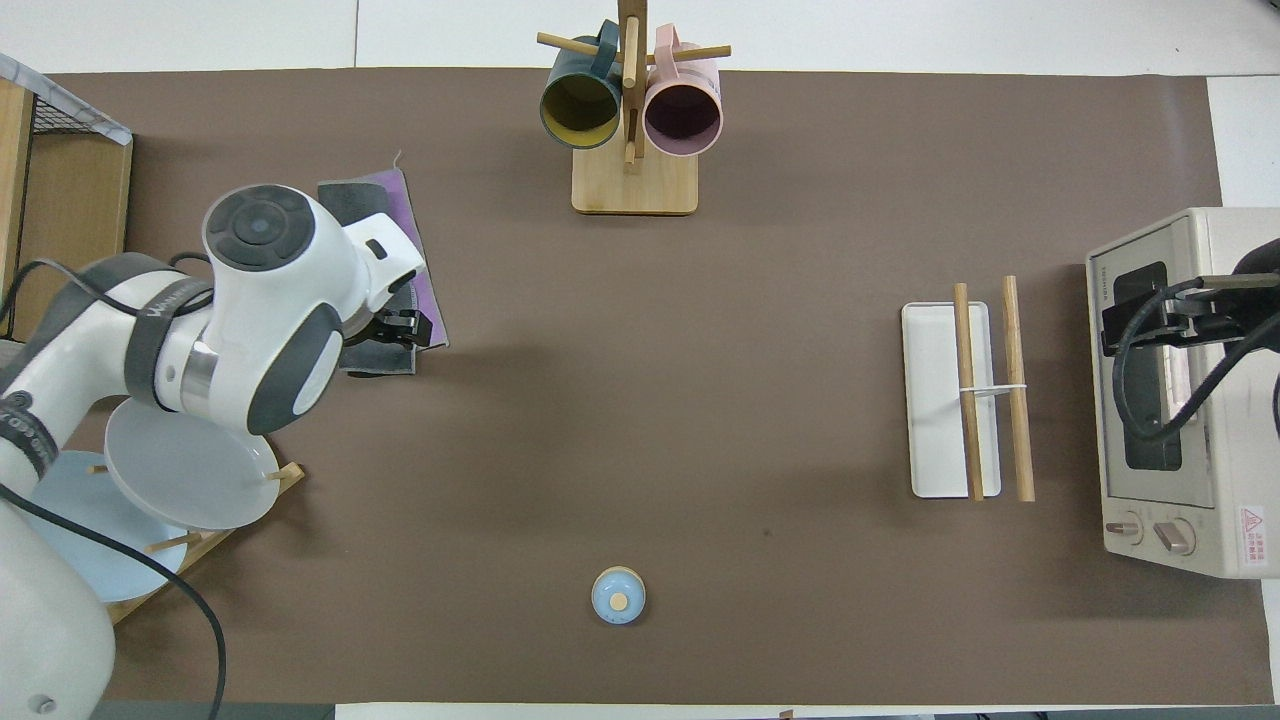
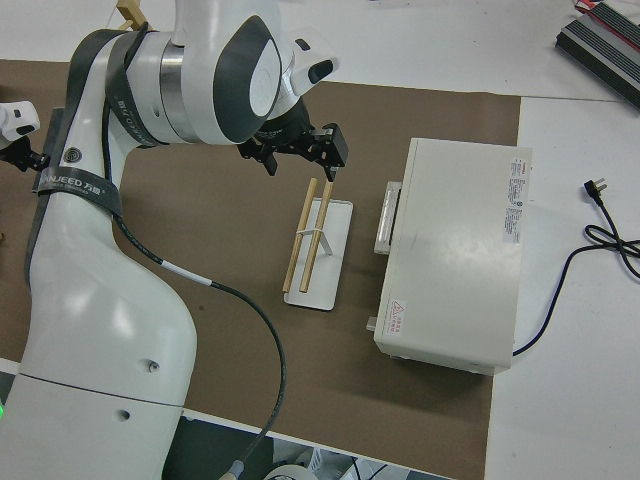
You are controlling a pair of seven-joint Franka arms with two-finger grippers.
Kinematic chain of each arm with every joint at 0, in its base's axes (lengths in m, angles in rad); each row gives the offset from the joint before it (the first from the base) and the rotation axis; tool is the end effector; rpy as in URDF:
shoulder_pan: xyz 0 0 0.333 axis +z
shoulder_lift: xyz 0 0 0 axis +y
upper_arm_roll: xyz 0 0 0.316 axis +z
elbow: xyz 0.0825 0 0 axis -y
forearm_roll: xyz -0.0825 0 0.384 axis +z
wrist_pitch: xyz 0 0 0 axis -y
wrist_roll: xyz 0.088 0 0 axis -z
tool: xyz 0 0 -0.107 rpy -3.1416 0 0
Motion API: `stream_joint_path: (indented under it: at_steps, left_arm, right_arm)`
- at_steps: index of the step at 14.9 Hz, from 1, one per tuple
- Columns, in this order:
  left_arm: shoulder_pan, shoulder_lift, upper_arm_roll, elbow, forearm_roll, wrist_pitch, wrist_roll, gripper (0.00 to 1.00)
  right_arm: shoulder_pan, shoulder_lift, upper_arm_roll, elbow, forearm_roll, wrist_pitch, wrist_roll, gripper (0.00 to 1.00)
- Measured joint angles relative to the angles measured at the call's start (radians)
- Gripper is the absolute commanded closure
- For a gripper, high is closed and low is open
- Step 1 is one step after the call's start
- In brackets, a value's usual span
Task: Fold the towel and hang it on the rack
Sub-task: 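Lift the towel edge and fold it over onto itself with the left gripper, then grasp the folded towel's edge with the left gripper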
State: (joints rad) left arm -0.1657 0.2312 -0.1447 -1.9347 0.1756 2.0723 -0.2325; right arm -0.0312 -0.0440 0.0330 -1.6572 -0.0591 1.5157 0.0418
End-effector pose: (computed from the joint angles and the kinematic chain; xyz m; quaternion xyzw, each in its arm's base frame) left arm 0.5702 -0.1701 0.3617 -0.9938 0.0832 0.0275 0.0682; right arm 0.5329 -0.0053 0.6036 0.9981 -0.0202 -0.0481 0.0313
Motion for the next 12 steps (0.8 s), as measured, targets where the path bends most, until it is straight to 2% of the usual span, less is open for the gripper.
stream_joint_path:
  at_steps: [2, 6, 10, 12]
  left_arm:
    - [0.056, -0.008, 0.001, 0.017, -0.071, 0.002, 0.052, 0.00]
    - [0.171, 0.002, 0.003, -0.020, -0.244, 0.128, 0.164, 0.01]
    - [0.215, 0.033, 0.003, -0.044, -0.369, 0.179, 0.256, 0.08]
    - [0.224, 0.052, 0.003, -0.047, -0.424, 0.197, 0.280, 0.09]
  right_arm:
    - [0.000, 0.000, 0.000, 0.000, 0.000, 0.000, 0.000, 0.00]
    - [0.000, 0.000, 0.000, 0.000, 0.000, 0.000, 0.000, 0.00]
    - [0.000, 0.000, 0.000, 0.000, 0.000, 0.000, 0.000, 0.00]
    - [0.000, 0.000, 0.000, 0.000, 0.000, 0.000, 0.000, 0.00]
